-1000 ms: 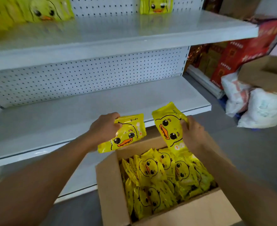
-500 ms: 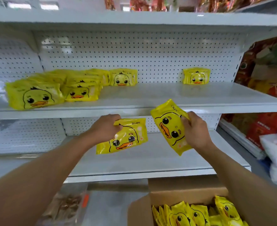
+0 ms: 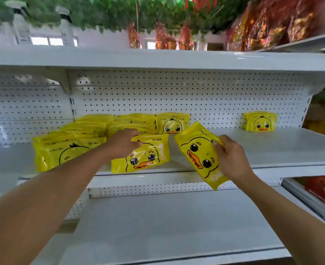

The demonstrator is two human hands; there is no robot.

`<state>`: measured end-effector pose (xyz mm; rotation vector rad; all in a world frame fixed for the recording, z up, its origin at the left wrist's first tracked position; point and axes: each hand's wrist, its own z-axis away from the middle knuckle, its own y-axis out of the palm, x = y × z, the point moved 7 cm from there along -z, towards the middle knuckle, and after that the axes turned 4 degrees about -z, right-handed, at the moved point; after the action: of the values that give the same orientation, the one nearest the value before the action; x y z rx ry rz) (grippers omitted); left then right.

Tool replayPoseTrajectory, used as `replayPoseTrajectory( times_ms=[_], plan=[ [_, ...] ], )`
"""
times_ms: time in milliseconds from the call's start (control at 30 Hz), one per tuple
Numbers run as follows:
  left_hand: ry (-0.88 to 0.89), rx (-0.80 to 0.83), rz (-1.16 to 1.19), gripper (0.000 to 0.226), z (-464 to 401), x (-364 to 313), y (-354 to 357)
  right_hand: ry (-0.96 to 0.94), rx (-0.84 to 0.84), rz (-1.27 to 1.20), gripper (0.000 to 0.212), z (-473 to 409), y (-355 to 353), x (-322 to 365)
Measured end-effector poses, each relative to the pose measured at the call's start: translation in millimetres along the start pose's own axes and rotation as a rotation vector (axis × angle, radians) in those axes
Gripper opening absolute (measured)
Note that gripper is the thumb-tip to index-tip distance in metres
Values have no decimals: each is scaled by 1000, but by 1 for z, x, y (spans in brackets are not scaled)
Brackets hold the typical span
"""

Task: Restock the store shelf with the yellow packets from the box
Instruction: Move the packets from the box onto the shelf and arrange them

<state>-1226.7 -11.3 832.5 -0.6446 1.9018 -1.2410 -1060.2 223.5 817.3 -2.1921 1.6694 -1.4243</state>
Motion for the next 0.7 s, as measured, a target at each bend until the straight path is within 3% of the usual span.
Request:
replayPoseTrajectory(
  times_ms=[267, 400, 533, 700],
  plan=[
    [74, -68, -19, 37, -48, 32, 12, -19, 71, 37, 31, -21, 50, 25],
    [116, -92, 56, 28, -60, 40, 13, -128, 165, 92, 33, -25, 74, 49],
    [133, -73, 153, 16, -66, 45, -1, -260, 244, 133, 13, -29, 100, 72],
    [116, -75, 203, 15, -69, 57, -19, -381, 349, 195, 44, -35, 137, 101]
  ],
)
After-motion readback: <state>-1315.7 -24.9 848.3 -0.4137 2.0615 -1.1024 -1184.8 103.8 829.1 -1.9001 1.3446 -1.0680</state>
